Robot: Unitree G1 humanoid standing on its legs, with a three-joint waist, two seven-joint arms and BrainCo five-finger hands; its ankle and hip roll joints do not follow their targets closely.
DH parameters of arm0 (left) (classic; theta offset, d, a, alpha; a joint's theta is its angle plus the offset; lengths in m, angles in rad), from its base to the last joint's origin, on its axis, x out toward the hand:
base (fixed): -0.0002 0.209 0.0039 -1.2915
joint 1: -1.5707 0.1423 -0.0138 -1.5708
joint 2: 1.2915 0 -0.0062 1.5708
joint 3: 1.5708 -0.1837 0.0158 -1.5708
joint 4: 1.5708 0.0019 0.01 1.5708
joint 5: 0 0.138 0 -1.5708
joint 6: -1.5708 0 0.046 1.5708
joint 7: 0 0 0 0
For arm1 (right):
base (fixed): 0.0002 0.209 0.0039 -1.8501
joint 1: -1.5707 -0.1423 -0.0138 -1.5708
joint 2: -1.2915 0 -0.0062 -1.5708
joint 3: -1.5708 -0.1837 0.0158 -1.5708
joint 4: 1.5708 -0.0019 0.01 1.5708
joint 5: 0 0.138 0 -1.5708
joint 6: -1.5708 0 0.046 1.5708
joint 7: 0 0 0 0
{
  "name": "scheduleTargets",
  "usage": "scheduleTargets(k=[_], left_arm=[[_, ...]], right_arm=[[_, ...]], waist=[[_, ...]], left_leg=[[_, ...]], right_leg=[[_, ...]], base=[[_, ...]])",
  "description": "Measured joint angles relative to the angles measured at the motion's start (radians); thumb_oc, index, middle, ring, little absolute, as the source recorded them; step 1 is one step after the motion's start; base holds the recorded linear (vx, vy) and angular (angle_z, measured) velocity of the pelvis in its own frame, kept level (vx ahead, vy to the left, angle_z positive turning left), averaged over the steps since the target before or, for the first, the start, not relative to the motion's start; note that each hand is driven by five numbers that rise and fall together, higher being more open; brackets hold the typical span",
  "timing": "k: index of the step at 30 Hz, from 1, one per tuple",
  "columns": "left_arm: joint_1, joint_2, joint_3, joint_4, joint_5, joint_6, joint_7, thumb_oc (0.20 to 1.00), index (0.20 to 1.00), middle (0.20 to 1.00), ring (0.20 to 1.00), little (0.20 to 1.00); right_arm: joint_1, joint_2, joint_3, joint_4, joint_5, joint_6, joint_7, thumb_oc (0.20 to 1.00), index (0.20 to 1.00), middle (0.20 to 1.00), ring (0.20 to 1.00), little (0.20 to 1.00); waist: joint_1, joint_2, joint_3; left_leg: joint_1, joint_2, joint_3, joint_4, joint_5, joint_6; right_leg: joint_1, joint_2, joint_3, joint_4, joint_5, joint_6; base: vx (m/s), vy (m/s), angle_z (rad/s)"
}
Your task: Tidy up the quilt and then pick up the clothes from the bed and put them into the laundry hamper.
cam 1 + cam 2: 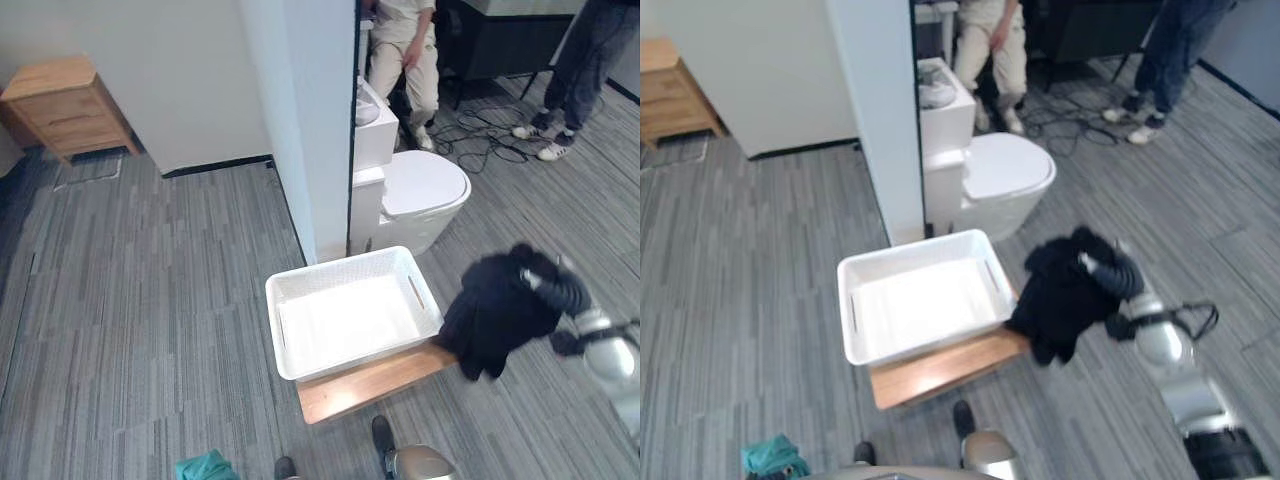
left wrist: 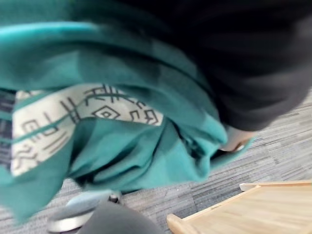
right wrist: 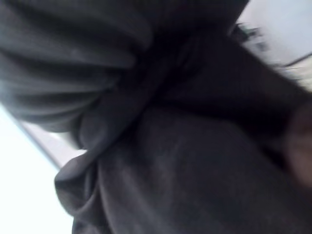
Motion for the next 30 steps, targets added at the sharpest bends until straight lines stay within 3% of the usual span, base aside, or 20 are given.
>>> scheduleTargets(k=[1,2,3,5,8,11,18,22,24,26,30], left_arm=[[-0.016,0.001,-0.016,-0.005,-0.006,0.0,-0.005,0.2,0.2,0.2,0.2,0.2],[-0.031,0.001,-0.015,-0.012,-0.009,-0.001,-0.007,0.2,0.2,0.2,0.2,0.2],[-0.038,0.005,-0.016,-0.009,-0.01,-0.001,-0.007,0.2,0.2,0.2,0.2,0.2],[-0.054,0.02,-0.024,0.026,-0.008,0.002,-0.012,0.2,0.2,0.2,0.2,0.2],[-0.044,0.032,-0.023,0.051,-0.008,0.005,-0.015,0.2,0.2,0.2,0.2,0.2],[-0.046,0.049,-0.016,0.058,-0.008,0.005,-0.015,0.2,0.2,0.2,0.2,0.2],[-0.036,0.05,-0.013,0.056,-0.004,0.004,-0.015,0.2,0.2,0.2,0.2,0.2],[-0.053,0.043,-0.063,0.038,-0.005,0.013,-0.008,0.2,0.2,0.2,0.2,0.2],[-0.065,0.036,-0.065,0.029,-0.007,0.012,-0.006,0.2,0.2,0.2,0.2,0.2],[-0.078,0.028,-0.11,-0.075,-0.013,0.006,-0.007,0.2,0.2,0.2,0.2,0.2],[-0.104,0.03,-0.167,-0.312,-0.015,-0.004,-0.009,0.2,0.2,0.2,0.2,0.2]], right_arm=[[-0.02,-0.019,-0.001,-0.021,0.001,-0.008,-0.005,0.2,0.2,0.2,0.2,0.2],[-0.06,-0.034,0.007,-0.026,0.0,-0.014,-0.005,0.2,0.2,0.2,0.2,0.2],[-0.085,-0.044,0.007,-0.028,0.0,-0.016,-0.007,0.2,0.2,0.2,0.2,0.2],[-0.098,-0.06,0.007,-0.034,-0.002,-0.017,-0.004,0.2,0.2,0.2,0.2,0.2],[-0.129,-0.069,0.006,-0.035,-0.007,-0.029,-0.004,0.2,0.2,0.2,0.2,0.2],[-0.125,-0.108,0.006,-0.033,-0.008,-0.027,0.004,0.2,0.2,0.2,0.2,0.2],[-0.093,-0.108,0.007,-0.025,-0.008,-0.025,0.041,0.2,0.2,0.2,0.2,0.2],[-0.199,-0.097,0.16,0.036,-0.01,-0.015,0.045,0.2,0.2,0.2,0.2,0.2],[-0.21,-0.091,0.19,0.052,-0.011,-0.01,0.046,0.2,0.2,0.2,0.2,0.2],[-0.25,-0.072,0.277,0.148,-0.017,0.016,0.049,0.2,0.2,0.2,0.2,0.2],[-0.254,-0.021,0.339,0.243,-0.052,0.05,0.052,0.2,0.2,0.2,0.2,0.2]], waist=[[-0.005,-0.001,0.001],[0.007,-0.016,0.003],[0.003,-0.012,0.005],[-0.006,-0.025,0.005],[-0.002,-0.027,0.006],[-0.014,-0.025,0.005],[-0.028,-0.008,0.005],[-0.051,0.005,0.009],[-0.048,0.017,0.015],[-0.053,0.048,0.031],[-0.052,0.107,0.068]], left_leg=[[-0.049,0.004,0.047,0.05,0.001,-0.003],[-0.088,-0.012,0.155,0.132,-0.008,0.007],[-0.108,-0.013,0.208,0.149,-0.035,0.035],[-0.104,-0.037,0.252,0.106,-0.032,0.057],[-0.065,-0.102,0.245,0.021,0.002,0.084],[-0.053,-0.133,0.23,-0.024,0.023,0.097],[-0.038,-0.122,0.232,-0.022,0.025,0.099],[-0.045,-0.114,0.258,-0.029,0.016,0.078],[-0.059,-0.114,0.262,-0.029,0.023,0.077],[-0.098,-0.11,0.263,-0.029,0.033,0.086],[-0.135,-0.115,0.262,-0.029,0.048,0.096]], right_leg=[[0.007,-0.012,-0.051,0.001,-0.003,-0.009],[0.004,-0.028,-0.092,0.002,-0.013,-0.023],[0.002,-0.036,-0.115,0.006,-0.011,-0.016],[0.004,-0.069,-0.145,0.001,-0.021,0.001],[0.02,-0.113,-0.142,0.001,-0.021,0.014],[0.019,-0.137,-0.158,0.002,-0.013,0.048],[0.034,-0.124,-0.158,0.006,-0.006,0.058],[0.011,-0.121,-0.13,0.001,-0.022,0.066],[-0.004,-0.122,-0.125,0.001,-0.025,0.069],[-0.05,-0.119,-0.119,0.001,-0.022,0.073],[-0.084,-0.122,-0.123,0.001,-0.005,0.072]], base=[[-0.25,-0.182,1.14],[-0.16,-0.135,1.16],[-0.04,-0.027,0.84],[0.03,0.025,0.63],[0.04,-0.001,0.27],[0.06,0.02,0.29],[0.0,-0.002,0.0],[-0.11,0.036,-0.22],[-0.15,0.056,-0.13],[-0.1,0.047,-0.04],[-0.05,0.032,0.04]])
